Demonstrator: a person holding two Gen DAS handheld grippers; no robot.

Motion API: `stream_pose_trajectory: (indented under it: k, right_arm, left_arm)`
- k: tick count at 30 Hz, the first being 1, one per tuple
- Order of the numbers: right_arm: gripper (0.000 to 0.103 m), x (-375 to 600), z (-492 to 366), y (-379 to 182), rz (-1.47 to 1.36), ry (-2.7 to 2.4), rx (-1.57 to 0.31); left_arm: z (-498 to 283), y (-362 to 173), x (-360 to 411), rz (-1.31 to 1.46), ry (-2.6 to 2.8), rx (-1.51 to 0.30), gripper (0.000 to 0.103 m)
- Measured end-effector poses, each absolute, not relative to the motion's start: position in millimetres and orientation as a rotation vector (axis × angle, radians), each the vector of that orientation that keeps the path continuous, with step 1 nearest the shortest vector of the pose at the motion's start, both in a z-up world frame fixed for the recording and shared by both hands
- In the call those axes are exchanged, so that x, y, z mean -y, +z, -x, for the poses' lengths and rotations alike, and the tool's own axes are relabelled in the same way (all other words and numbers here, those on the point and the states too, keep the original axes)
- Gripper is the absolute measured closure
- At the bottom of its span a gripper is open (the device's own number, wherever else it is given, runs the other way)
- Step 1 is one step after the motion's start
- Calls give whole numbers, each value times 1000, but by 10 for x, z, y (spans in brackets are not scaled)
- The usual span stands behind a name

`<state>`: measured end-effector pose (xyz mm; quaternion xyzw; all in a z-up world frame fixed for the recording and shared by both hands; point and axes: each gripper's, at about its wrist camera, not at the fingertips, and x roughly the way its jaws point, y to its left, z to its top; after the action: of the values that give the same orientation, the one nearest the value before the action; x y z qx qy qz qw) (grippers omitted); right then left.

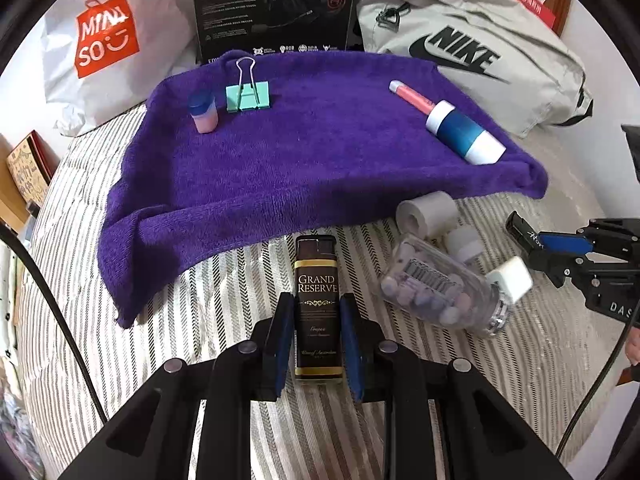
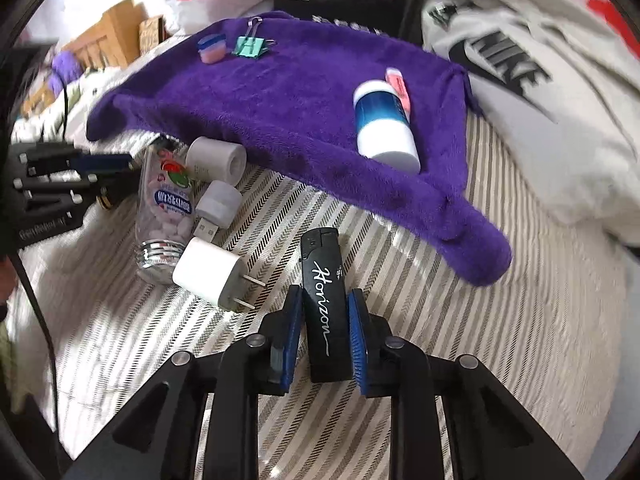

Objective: Organize rigid objects
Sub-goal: 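Carry the Grand Reserve bottle onto the towel with left while right sets the Horizon case there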

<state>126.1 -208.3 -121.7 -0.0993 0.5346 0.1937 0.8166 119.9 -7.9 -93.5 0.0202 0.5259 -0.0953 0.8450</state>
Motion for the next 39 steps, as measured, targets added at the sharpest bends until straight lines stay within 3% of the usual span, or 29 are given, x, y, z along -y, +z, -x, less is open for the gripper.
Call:
stream_pose_trajectory:
  k: [22, 39]
  right_arm:
    - [80, 2107, -1212, -744, 37, 498, -1072]
    - [80, 1828, -1970, -637, 14, 486, -1055]
  left_arm:
    - [-1242, -467, -233, 19, -202, -1043, 80]
    - [-1981, -485, -536, 32, -154, -1045, 80]
